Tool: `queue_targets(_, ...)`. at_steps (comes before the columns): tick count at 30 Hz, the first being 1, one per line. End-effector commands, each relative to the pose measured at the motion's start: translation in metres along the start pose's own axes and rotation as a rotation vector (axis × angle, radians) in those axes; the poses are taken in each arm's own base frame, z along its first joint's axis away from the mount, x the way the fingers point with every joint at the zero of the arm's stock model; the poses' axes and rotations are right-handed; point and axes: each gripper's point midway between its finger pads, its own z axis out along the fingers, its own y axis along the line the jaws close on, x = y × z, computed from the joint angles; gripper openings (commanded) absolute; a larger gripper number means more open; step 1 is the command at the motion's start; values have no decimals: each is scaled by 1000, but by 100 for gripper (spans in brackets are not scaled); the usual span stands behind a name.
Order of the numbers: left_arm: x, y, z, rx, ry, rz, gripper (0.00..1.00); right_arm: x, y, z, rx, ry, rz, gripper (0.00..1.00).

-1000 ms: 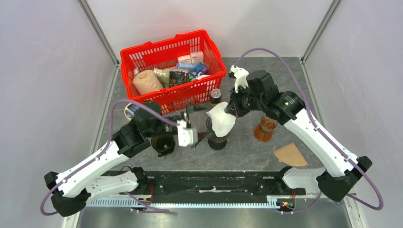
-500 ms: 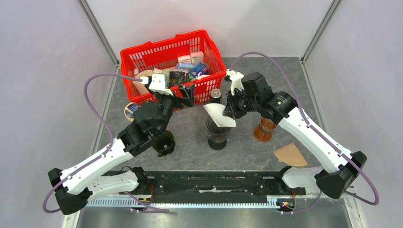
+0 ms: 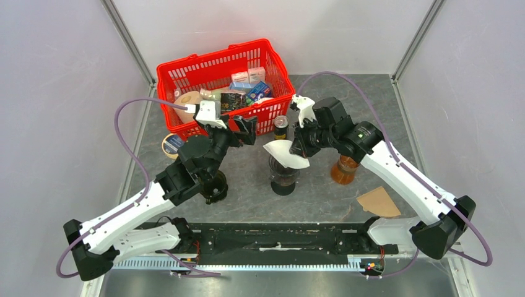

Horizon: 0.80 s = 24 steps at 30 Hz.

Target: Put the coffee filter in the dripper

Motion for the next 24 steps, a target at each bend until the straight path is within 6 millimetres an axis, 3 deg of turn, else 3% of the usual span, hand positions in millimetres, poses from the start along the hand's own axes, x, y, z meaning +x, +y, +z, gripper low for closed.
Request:
queue_targets(1, 8, -19, -2, 87, 41, -76, 100, -8, -1, 5, -13, -31, -44, 11)
queue_targets(8, 18, -31, -6, 159, 93, -82, 100, -7, -5, 10, 3, -23, -50, 17)
queue_targets(16, 32, -31, -6, 152, 147, -62, 100, -15, -7, 1, 34, -63, -47, 50)
queue_targets(24, 45, -33, -2, 145, 202, -46, 100, -24, -4, -12, 37, -108, -58, 64)
